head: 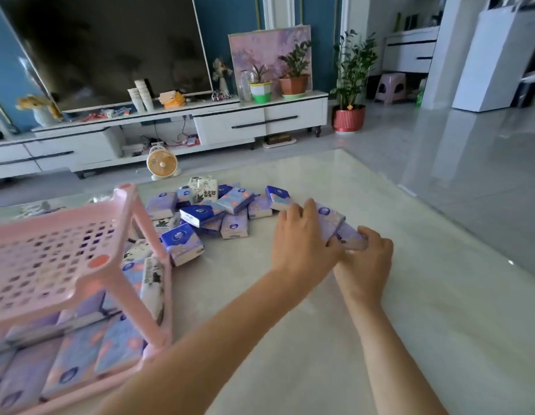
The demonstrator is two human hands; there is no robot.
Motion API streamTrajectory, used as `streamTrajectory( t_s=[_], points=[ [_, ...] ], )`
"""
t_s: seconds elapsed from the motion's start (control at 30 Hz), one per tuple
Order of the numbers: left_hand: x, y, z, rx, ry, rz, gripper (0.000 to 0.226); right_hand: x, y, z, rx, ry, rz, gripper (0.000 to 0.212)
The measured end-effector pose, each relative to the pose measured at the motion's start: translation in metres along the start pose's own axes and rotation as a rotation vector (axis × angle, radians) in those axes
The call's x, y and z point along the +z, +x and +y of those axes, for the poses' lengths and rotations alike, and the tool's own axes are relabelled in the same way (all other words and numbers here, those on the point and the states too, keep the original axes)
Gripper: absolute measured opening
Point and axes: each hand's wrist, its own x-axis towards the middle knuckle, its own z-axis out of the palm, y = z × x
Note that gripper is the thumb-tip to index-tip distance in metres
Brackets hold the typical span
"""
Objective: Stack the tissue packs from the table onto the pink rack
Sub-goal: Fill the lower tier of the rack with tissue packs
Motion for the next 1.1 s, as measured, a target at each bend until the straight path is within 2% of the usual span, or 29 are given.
streamTrajectory(
  t_s=[0.1,0.2,0.3,0.37,0.43,0.5,0.63,0.73,0.8,0.83,0.93,1.0,1.1],
  points=[
    [-0.055,-0.113,-0.007,0.126,-0.128,0.02,0.046,-0.012,-0.047,-0.02,-0.159,-0.023,-0.15,0.058],
    [-0.116,-0.201,-0.052,0.161,-0.087,0.171,0.044,-0.022,-0.094,-0.05,-0.376,0.067,-0.194,0.056],
    [-0.18,-0.247,-0.116,-0.046,0.062,0.301,0.045,-0.039,-0.162,-0.081,-0.444,0.216,-0.229,0.043],
    [-0.209,-0.261,-0.145,-0.245,0.106,0.286,0.051,-0.037,-0.219,-0.097,-0.484,0.298,-0.263,0.039],
    [-0.215,-0.264,-0.164,-0.383,0.141,0.26,0.051,-0.019,-0.268,-0.107,-0.535,0.334,-0.377,0.042],
    [-0.213,-0.258,-0.177,-0.402,0.215,0.25,0.042,0.006,-0.297,-0.12,-0.546,0.33,-0.453,0.045],
    [-0.211,-0.237,-0.193,-0.41,0.421,0.284,0.034,0.046,-0.305,-0.14,-0.551,0.237,-0.389,0.05],
    [-0.211,-0.228,-0.196,-0.399,0.522,0.251,0.033,0.062,-0.303,-0.145,-0.58,0.156,-0.365,0.048],
    [-0.205,-0.228,-0.2,-0.398,0.594,0.225,0.018,0.071,-0.305,-0.145,-0.594,0.078,-0.383,0.045],
    [-0.202,-0.229,-0.202,-0.403,0.609,0.217,0.018,0.075,-0.306,-0.144,-0.603,0.034,-0.401,0.045],
    [-0.189,-0.243,-0.212,-0.368,0.529,0.244,0.036,0.083,-0.311,-0.14,-0.652,-0.067,-0.458,0.05],
    [-0.187,-0.256,-0.217,-0.319,0.47,0.297,0.039,0.083,-0.314,-0.139,-0.712,-0.088,-0.481,0.05],
    [-0.189,-0.269,-0.219,-0.25,0.415,0.339,0.038,0.084,-0.315,-0.137,-0.773,-0.074,-0.525,0.037]
  ],
)
